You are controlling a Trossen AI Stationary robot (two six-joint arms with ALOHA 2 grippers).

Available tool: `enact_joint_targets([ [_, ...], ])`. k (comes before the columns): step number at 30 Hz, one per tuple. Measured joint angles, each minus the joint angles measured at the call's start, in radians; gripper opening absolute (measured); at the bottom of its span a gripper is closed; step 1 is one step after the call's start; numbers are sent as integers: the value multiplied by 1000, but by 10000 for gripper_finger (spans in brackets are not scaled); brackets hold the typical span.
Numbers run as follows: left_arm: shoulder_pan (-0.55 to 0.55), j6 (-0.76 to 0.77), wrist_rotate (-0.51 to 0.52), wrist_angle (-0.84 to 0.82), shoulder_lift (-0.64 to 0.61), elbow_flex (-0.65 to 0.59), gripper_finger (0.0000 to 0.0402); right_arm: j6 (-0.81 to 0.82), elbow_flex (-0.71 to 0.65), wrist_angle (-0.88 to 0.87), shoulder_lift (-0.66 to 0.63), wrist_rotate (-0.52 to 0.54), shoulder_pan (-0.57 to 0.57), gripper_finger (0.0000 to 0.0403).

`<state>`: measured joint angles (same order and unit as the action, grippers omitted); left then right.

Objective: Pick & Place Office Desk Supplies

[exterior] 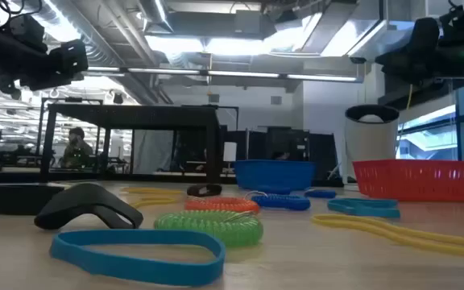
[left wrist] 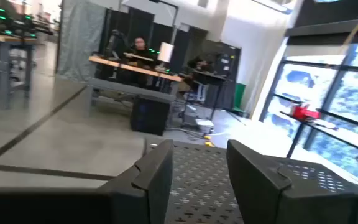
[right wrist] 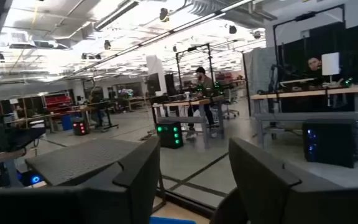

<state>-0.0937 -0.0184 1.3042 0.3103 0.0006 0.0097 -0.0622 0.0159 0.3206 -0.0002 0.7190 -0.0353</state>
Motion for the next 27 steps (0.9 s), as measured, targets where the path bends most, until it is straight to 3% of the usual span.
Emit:
enact_joint_targets([
  [15,0,5,-104,2,0,0,145,-12,0,0,0,-130,0,192],
  [27,0,-5,-121,0,0,0,145,-252,0,0,0,-293,0,192],
])
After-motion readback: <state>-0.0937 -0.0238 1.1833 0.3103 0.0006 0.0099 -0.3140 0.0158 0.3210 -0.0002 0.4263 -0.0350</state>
